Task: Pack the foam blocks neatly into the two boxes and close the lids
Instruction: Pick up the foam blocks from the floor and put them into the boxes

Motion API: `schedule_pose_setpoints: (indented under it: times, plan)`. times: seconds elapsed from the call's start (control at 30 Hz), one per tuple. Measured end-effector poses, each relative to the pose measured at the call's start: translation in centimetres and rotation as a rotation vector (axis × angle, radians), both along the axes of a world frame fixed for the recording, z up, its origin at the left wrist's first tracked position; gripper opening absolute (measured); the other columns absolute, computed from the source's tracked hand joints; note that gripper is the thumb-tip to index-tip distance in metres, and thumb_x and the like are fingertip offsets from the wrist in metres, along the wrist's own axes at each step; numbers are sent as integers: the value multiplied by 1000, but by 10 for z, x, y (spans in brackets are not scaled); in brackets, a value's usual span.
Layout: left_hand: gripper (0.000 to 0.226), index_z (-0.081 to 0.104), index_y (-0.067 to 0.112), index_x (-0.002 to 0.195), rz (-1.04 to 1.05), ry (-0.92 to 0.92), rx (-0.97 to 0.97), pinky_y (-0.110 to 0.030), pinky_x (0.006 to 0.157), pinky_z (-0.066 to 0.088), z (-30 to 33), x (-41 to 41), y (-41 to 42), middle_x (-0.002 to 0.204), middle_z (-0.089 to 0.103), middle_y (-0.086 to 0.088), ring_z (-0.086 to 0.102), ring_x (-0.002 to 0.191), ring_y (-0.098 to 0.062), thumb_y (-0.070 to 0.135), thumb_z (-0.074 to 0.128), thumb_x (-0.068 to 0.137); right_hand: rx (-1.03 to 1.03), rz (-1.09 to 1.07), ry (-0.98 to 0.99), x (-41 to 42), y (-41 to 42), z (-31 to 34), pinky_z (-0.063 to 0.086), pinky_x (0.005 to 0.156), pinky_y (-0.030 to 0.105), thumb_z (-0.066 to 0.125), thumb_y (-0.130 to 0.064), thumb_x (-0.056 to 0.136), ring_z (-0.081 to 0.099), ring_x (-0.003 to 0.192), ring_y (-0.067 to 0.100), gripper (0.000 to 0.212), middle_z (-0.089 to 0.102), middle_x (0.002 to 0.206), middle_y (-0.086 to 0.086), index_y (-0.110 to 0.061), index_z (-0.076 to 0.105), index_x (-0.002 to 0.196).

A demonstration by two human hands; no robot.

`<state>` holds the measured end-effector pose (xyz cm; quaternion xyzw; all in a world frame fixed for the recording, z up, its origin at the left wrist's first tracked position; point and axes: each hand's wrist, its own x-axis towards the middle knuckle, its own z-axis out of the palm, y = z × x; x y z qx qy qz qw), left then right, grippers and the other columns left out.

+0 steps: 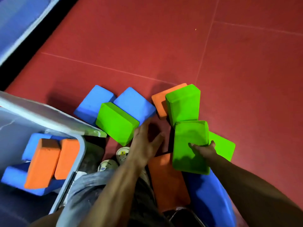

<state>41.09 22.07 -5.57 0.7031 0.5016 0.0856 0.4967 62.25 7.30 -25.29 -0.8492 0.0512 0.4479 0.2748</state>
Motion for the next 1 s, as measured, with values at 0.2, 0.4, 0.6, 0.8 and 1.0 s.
schedule_pose_setpoints:
  times: [0.2,0.4,0.6,0.8,1.0]
  plan:
    - [82,27,28,148,-16,42,-26,-36,108,37,1,2,9,141,36,-11,42,128,-22,36,73,81,-93,67,-167,-25,12,37,39,101,43,86,-37,63,40,124,41,102,26,139,21,-15,26,142]
    - [87,24,29,149,73,32,53,-16,97,31,22,-15,28,137,36,-11,43,126,-22,30,75,80,113,304,-213,-37,23,74,31,108,35,89,-27,59,33,130,33,103,32,137,20,-17,31,144]
    - [104,15,36,150,-16,170,247,-25,113,20,39,-51,60,153,23,-10,21,143,-21,37,81,70,627,745,-409,-54,59,126,25,101,12,83,-46,48,36,118,14,108,42,121,8,-11,39,140]
    - [133,-7,42,147,-206,229,176,-37,120,14,58,-79,88,158,14,-4,7,147,-19,55,83,50,1011,962,-397,-76,110,162,18,108,7,82,-28,58,30,124,-7,92,38,130,6,-20,35,136]
    - [118,14,49,145,-16,193,192,-36,111,29,46,-87,75,140,34,-2,28,134,-22,32,87,54,992,893,-547,-91,132,131,23,113,22,79,-26,62,33,130,12,88,42,137,9,-8,40,138]
